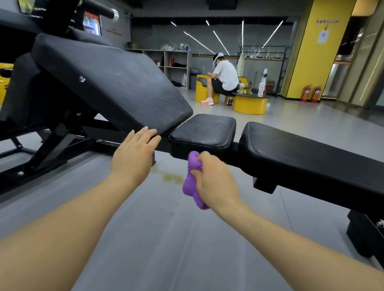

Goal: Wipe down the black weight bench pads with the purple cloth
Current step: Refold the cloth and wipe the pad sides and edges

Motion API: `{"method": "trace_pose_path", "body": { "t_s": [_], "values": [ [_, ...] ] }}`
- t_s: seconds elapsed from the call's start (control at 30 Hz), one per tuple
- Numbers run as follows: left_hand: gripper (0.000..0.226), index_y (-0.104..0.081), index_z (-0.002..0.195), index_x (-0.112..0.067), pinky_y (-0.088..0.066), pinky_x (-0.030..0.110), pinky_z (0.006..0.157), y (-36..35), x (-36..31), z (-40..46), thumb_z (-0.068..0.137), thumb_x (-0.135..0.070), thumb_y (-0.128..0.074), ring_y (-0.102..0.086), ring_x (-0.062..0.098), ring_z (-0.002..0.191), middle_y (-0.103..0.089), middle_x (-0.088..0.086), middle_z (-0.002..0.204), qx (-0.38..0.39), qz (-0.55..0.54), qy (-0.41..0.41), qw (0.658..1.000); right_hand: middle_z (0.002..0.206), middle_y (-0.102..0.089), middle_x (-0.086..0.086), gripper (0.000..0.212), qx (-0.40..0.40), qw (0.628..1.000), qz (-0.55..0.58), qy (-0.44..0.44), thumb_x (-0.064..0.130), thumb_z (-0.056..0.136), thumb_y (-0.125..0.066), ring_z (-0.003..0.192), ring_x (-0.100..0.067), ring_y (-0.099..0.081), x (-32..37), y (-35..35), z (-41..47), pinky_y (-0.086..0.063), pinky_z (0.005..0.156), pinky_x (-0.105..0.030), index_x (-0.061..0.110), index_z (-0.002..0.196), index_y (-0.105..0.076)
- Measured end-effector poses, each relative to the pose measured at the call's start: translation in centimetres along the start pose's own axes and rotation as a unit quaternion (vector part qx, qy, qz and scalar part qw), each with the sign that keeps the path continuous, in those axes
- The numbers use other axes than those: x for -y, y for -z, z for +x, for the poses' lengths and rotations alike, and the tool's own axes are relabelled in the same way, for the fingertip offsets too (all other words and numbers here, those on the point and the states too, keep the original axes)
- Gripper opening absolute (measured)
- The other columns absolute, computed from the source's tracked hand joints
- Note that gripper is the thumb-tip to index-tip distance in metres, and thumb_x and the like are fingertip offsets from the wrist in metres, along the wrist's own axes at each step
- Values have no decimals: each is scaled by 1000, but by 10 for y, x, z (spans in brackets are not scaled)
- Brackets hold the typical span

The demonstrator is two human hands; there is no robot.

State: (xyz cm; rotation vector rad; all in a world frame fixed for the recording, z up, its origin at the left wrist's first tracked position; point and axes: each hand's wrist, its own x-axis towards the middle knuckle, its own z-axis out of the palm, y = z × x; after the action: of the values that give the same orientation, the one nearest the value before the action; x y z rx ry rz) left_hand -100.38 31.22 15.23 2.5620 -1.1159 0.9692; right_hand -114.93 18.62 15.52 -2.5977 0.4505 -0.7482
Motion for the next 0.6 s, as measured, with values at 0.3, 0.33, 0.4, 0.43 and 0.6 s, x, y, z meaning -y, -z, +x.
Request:
{"method": "trace_pose_path", "body": {
  "t_s": [0.3, 0.33, 0.4, 0.43, 0.6],
  "values": [
    [62, -50, 134, -13, -26, 38, 110, 3, 39, 0, 75, 1, -65, -45, 22, 131, -51, 3, 138, -45, 64, -46, 996, 115, -65, -6, 32, -159, 808, -384, 417, 8, 82, -48, 106, -30, -61, -47, -5, 55, -42, 100, -45, 13, 105, -70],
    [62, -49, 135, -13, -24, 37, 110, 2, 41, 1, 76, 1, -64, -44, 21, 132, -49, 3, 139, -47, 64, -53, 995, 114, -65, -6, 29, -145, 796, -399, 431, 8, 80, -53, 104, -31, -62, -40, -10, 61, -42, 100, -44, 12, 102, -70],
    [61, -48, 135, -10, -24, 37, 111, -1, 44, 3, 77, 3, -61, -42, 24, 133, -49, 5, 140, -50, 48, -64, 996, 105, -66, -5, 26, -118, 779, -427, 443, 8, 77, -52, 96, -30, -62, -17, -28, 76, -46, 97, -40, 10, 93, -72],
    [61, -50, 133, -8, -28, 39, 110, -2, 45, 3, 75, 5, -62, -45, 26, 131, -51, 7, 138, -50, 42, -65, 996, 95, -66, -5, 26, -99, 781, -433, 439, 8, 77, -49, 90, -29, -62, -2, -38, 83, -48, 93, -38, 10, 86, -72],
    [61, -55, 128, -6, -34, 42, 106, 1, 50, 6, 71, 13, -61, -51, 28, 125, -57, 8, 131, -54, 29, -84, 995, 71, -58, -1, 18, -65, 789, -419, 445, 9, 73, -53, 76, -24, -58, 21, -53, 100, -45, 79, -32, 16, 69, -69]
  ]
}}
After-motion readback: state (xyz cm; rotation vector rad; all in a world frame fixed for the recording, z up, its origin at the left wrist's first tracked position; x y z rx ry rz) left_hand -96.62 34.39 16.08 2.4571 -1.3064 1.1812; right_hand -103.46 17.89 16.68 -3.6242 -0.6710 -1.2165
